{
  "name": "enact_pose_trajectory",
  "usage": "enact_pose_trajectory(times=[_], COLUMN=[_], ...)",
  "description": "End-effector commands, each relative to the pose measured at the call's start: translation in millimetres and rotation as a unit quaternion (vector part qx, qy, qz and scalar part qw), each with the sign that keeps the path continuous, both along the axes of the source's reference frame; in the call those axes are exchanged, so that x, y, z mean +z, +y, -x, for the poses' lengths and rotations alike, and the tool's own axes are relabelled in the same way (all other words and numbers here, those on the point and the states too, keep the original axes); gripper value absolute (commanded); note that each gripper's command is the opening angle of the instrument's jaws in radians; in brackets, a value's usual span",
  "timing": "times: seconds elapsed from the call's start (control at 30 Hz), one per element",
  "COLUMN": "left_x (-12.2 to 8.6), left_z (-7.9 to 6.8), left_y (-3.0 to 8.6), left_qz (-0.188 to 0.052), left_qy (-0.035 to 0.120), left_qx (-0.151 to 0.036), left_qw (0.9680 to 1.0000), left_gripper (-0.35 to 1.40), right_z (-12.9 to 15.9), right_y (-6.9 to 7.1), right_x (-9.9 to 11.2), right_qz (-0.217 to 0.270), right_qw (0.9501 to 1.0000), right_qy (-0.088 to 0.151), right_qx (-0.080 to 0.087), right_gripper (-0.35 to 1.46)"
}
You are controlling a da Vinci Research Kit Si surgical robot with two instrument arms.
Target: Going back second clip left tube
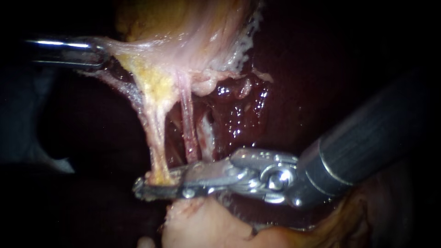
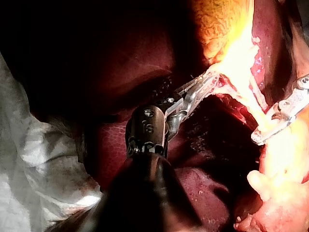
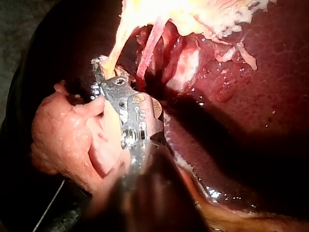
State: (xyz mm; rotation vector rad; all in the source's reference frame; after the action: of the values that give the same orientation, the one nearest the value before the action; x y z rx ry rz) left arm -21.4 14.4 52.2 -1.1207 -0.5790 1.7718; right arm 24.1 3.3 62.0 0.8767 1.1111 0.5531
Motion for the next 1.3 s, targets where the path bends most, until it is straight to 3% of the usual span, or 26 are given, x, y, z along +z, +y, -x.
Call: enact_pose_trajectory(times=[0.03,0.27,0.37,0.43,0.7,0.8,0.97,1.17,1.3], left_x=[-0.1,-0.2,-0.2,-0.2,-0.2,-0.2,-0.2,-0.2,-0.2], left_z=[-0.1,-0.2,-0.2,-0.2,-0.2,-0.2,-0.2,-0.2,-0.3], left_y=[0.0,0.1,0.1,0.1,0.0,0.0,0.0,0.0,-0.1], left_qz=[0.0,-0.001,-0.001,-0.001,-0.001,-0.001,-0.001,-0.001,-0.001], left_qy=[0.0,0.0,-0.001,-0.001,-0.001,-0.001,-0.001,-0.001,-0.001], left_qx=[0.0,0.0,0.001,0.001,0.001,0.001,0.001,0.001,0.001], left_qw=[1.0,1.0,1.0,1.0,1.0,1.0,1.0,1.0,1.0], left_gripper=[-0.35,-0.35,-0.35,-0.35,-0.35,-0.35,-0.35,-0.35,-0.35], right_z=[0.0,-0.1,-0.7,-1.1,-1.1,-0.7,0.5,4.2,8.3], right_y=[0.0,-0.1,0.2,0.4,0.8,1.5,2.3,2.9,3.9], right_x=[0.1,0.1,0.4,0.6,1.9,2.7,3.4,2.6,1.2], right_qz=[0.0,0.022,0.029,0.032,0.076,0.115,0.167,0.218,0.253], right_qw=[1.0,0.9997,0.9993,0.9991,0.9967,0.9927,0.9852,0.9754,0.9671], right_qy=[-0.001,0.008,0.023,0.024,0.017,0.014,0.011,0.016,0.024], right_qx=[0.0,-0.002,0.008,0.01,0.024,0.034,0.036,0.03,0.02], right_gripper=[-0.35,-0.29,0.3,0.42,0.48,0.49,0.5,0.5,0.5])
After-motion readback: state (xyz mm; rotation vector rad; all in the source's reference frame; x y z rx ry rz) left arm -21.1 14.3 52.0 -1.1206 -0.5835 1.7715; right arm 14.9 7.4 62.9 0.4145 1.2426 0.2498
